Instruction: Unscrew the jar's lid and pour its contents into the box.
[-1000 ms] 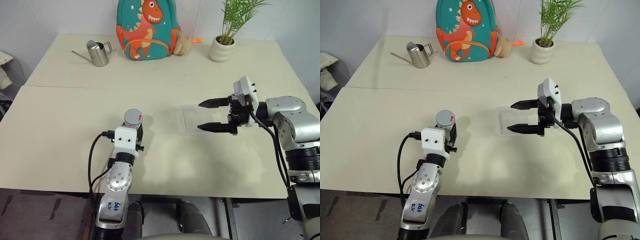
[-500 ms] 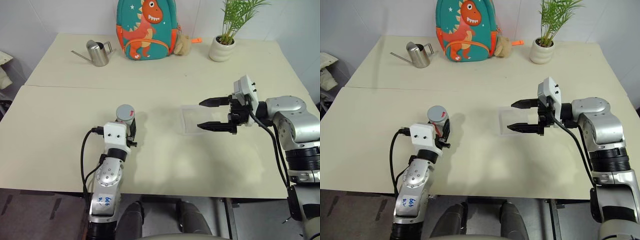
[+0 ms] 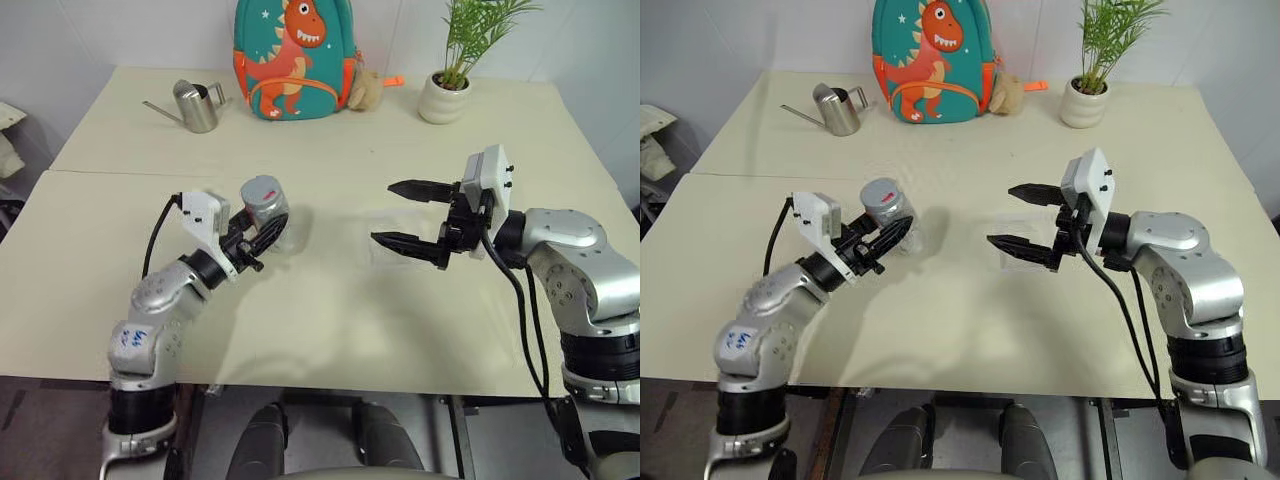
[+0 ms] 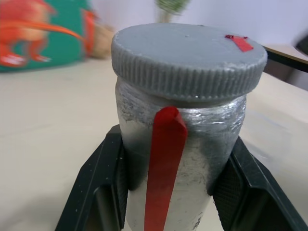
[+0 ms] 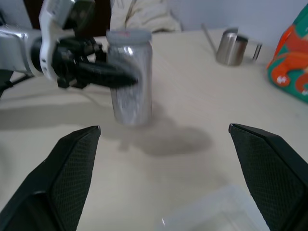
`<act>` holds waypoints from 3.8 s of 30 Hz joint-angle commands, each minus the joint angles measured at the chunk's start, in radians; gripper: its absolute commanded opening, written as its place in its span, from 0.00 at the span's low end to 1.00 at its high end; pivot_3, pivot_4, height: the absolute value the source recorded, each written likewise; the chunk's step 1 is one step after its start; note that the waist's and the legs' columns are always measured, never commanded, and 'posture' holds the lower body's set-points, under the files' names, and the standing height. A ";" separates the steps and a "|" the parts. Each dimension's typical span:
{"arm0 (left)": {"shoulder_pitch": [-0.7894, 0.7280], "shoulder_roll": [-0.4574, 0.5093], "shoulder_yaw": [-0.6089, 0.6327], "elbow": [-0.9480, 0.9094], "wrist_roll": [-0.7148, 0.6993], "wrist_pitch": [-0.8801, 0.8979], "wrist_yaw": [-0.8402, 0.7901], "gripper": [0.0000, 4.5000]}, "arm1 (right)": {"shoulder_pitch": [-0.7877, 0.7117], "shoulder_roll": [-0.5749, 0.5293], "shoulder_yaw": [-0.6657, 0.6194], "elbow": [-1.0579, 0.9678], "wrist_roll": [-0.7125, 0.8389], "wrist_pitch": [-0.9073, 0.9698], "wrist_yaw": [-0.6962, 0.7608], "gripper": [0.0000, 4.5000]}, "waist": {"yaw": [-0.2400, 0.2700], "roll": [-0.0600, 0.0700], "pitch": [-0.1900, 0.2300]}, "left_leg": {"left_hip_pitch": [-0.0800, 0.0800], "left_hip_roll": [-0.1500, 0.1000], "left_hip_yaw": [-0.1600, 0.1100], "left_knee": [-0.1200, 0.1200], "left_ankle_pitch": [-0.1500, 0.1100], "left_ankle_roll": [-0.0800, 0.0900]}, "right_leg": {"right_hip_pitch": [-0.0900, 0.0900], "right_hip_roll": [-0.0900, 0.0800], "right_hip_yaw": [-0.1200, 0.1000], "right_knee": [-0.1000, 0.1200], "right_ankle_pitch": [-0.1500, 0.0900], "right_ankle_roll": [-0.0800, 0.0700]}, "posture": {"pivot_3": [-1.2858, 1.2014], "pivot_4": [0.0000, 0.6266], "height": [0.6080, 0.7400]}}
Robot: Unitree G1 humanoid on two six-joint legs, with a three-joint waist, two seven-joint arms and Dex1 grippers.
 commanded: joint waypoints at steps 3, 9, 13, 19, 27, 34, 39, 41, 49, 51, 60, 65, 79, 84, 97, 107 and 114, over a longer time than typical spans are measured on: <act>-0.110 0.085 -0.053 0.076 -0.064 0.049 -0.175 0.42 | 0.008 0.050 -0.035 -0.189 0.060 0.090 -0.190 1.00 | -0.001 0.000 0.000 | 0.000 0.000 0.000 0.000 0.000 0.000 | 0.000 0.000 0.000 0.000 0.000 0.000 | 0.52 0.24 1.00; -0.211 0.109 -0.136 0.171 -0.037 -0.003 -0.321 0.42 | -0.012 0.146 0.009 -0.337 0.103 0.214 -0.407 1.00 | -0.001 0.000 0.000 | 0.000 0.000 0.000 -0.001 0.000 0.000 | -0.001 0.000 0.000 0.000 0.000 -0.001 | 0.52 0.24 1.00; -0.261 0.080 -0.168 0.224 0.007 -0.106 -0.350 0.42 | -0.033 0.208 0.055 -0.386 0.106 0.259 -0.503 1.00 | -0.002 0.000 0.000 | -0.001 0.001 0.000 -0.002 0.000 0.000 | -0.002 0.000 0.000 0.000 -0.001 -0.001 | 0.52 0.24 1.00; -0.278 0.057 -0.202 0.259 0.049 -0.187 -0.383 0.42 | -0.077 0.253 0.115 -0.368 0.069 0.279 -0.584 1.00 | -0.005 0.000 0.000 | -0.001 0.001 0.000 -0.002 0.000 0.000 | -0.002 0.000 0.000 0.000 -0.001 -0.001 | 0.52 0.24 1.00; -0.289 0.054 -0.221 0.285 0.078 -0.219 -0.409 0.42 | -0.096 0.278 0.205 -0.316 0.006 0.284 -0.618 1.00 | -0.015 0.000 0.000 | -0.001 0.001 0.000 -0.002 0.000 0.000 | -0.002 0.000 0.000 0.000 -0.001 -0.001 | 0.52 0.24 1.00; -0.289 0.056 -0.210 0.270 0.073 -0.218 -0.412 0.42 | -0.104 0.286 0.249 -0.268 -0.055 0.249 -0.615 1.00 | -0.024 0.000 0.000 | -0.001 0.001 0.000 -0.002 0.000 0.000 | -0.002 0.000 0.000 0.000 -0.001 -0.001 | 0.52 0.24 1.00; -0.283 0.058 -0.205 0.262 0.072 -0.221 -0.410 0.42 | -0.115 0.300 0.246 -0.249 -0.069 0.238 -0.605 1.00 | -0.023 0.000 0.000 | -0.001 0.001 0.000 -0.003 0.000 0.000 | -0.003 0.000 0.000 0.000 -0.001 -0.001 | 0.52 0.24 1.00; -0.281 0.057 -0.205 0.258 0.072 -0.221 -0.407 0.42 | -0.118 0.305 0.241 -0.245 -0.071 0.234 -0.599 1.00 | -0.023 0.000 0.000 | -0.001 0.001 0.000 -0.003 0.000 0.000 | -0.003 0.000 0.000 0.000 -0.001 -0.001 | 0.52 0.24 1.00; -0.276 0.061 -0.202 0.254 0.072 -0.223 -0.406 0.42 | -0.114 0.316 0.236 -0.246 -0.069 0.210 -0.574 0.64 | -0.023 0.000 0.000 | -0.001 0.001 0.000 -0.003 0.000 0.000 | -0.003 0.000 0.000 0.000 -0.001 -0.001 | 0.52 0.24 1.00; -0.274 0.064 -0.200 0.252 0.072 -0.224 -0.406 0.42 | -0.113 0.321 0.234 -0.250 -0.065 0.210 -0.569 0.57 | -0.023 0.000 0.000 | -0.001 0.001 0.000 -0.003 0.000 0.000 | -0.003 0.000 0.000 0.000 -0.001 -0.001 | 0.52 0.24 1.00; -0.272 0.068 -0.189 0.264 0.070 -0.230 -0.411 0.42 | -0.086 0.267 0.246 -0.286 0.013 0.196 -0.403 0.57 | -0.023 0.000 0.000 | -0.001 0.001 0.000 -0.003 0.000 0.000 | -0.003 0.000 0.000 0.000 -0.001 -0.001 | 0.52 0.24 1.00; -0.263 0.071 -0.183 0.276 0.066 -0.252 -0.446 0.42 | -0.097 0.225 0.277 -0.273 0.071 0.184 -0.239 0.57 | -0.025 0.000 0.000 | -0.001 0.001 0.000 -0.003 0.000 0.000 | -0.003 0.000 0.000 0.000 -0.001 -0.001 | 0.52 0.24 1.00; -0.220 0.131 -0.170 0.245 0.051 -0.269 -0.522 0.42 | -0.129 0.200 0.264 -0.202 0.167 0.142 0.083 0.57 | -0.023 0.000 0.000 | -0.001 0.001 0.000 -0.003 0.000 0.000 | -0.003 0.000 0.000 0.000 -0.001 -0.001 | 0.52 0.24 1.00; -0.217 0.139 -0.167 0.234 0.047 -0.266 -0.516 0.42 | -0.152 0.211 0.275 -0.160 0.137 0.130 0.112 0.57 | -0.023 0.000 0.000 | -0.001 0.001 0.000 -0.003 0.000 0.000 | -0.003 0.000 0.000 0.000 -0.001 -0.001 | 0.52 0.24 1.00; -0.237 0.146 -0.162 0.231 0.036 -0.271 -0.521 0.42 | -0.161 0.214 0.287 -0.105 0.077 0.095 0.095 0.85 | -0.024 0.000 0.000 | -0.001 0.001 0.000 -0.003 0.000 0.000 | -0.003 0.000 0.000 0.000 -0.001 -0.001 | 0.52 0.24 1.00; -0.222 0.143 -0.147 0.216 0.009 -0.296 -0.555 0.42 | -0.162 0.226 0.280 -0.085 0.044 0.054 0.065 1.00 | -0.023 0.000 0.000 | -0.001 0.001 0.000 -0.003 0.000 0.000 | -0.003 0.000 0.000 0.000 -0.001 -0.001 | 0.52 0.24 1.00; -0.210 0.152 -0.150 0.203 -0.004 -0.298 -0.583 0.42 | -0.182 0.221 0.274 -0.057 0.023 0.031 0.056 1.00 | -0.024 0.000 0.000 | -0.001 0.001 0.000 -0.003 0.000 0.000 | -0.003 0.000 0.000 0.000 -0.001 -0.001 | 0.52 0.24 1.00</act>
